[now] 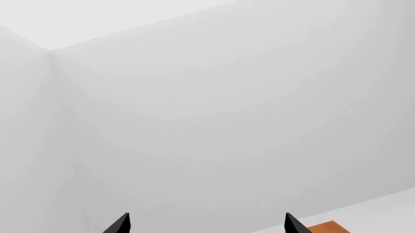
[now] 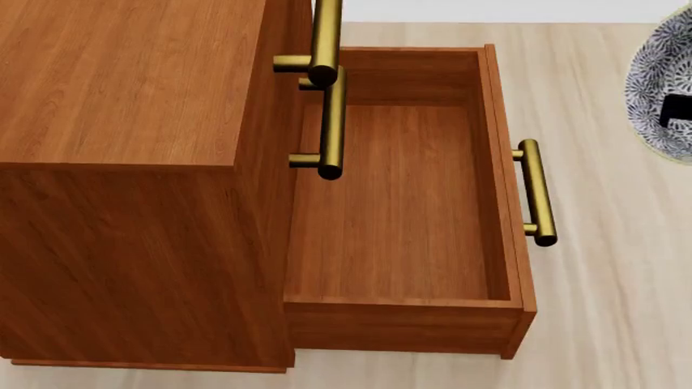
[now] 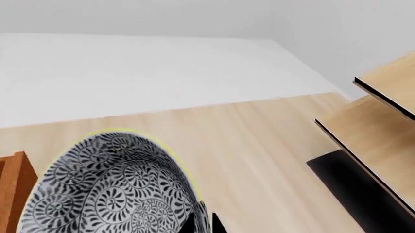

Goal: Put the bowl in the bottom drawer of the cabinet.

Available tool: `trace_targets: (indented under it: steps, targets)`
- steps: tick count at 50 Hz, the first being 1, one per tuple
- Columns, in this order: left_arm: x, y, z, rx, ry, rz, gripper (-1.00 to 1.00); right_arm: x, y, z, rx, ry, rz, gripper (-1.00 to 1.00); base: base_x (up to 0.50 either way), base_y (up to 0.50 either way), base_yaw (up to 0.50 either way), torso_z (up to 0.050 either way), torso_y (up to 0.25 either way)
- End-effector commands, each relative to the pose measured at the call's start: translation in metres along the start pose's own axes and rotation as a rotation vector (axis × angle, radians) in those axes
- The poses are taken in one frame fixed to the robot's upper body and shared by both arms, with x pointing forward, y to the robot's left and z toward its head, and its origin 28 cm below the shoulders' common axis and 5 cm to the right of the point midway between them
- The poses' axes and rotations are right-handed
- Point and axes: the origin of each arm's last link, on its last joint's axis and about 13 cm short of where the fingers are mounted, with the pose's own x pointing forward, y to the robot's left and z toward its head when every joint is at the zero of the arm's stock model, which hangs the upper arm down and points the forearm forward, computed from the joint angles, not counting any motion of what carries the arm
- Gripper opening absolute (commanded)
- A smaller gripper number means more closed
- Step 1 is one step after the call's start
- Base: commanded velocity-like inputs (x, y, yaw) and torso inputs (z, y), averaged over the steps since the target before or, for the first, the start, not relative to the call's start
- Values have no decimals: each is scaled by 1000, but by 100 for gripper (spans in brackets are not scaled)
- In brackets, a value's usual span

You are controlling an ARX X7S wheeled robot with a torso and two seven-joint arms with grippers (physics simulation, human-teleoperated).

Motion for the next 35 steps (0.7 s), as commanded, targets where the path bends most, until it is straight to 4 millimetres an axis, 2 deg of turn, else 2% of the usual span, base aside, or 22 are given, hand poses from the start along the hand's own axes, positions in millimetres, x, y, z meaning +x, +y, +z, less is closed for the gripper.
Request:
trace_targets:
  steps: [1,22,35]
  targets:
    - [0,-1,0,0,1,-2,100,3,15,16,-29,-36,33,-100,0,0,0,0,0]
    - [0,0,0,3,3,-1,100,16,51,21,-82,-33,151,-100,0,0,0,0,0]
    - [-2,0,-1,5,7,3,100,19,62,22,-123,-35,205,-100,0,0,0,0,0]
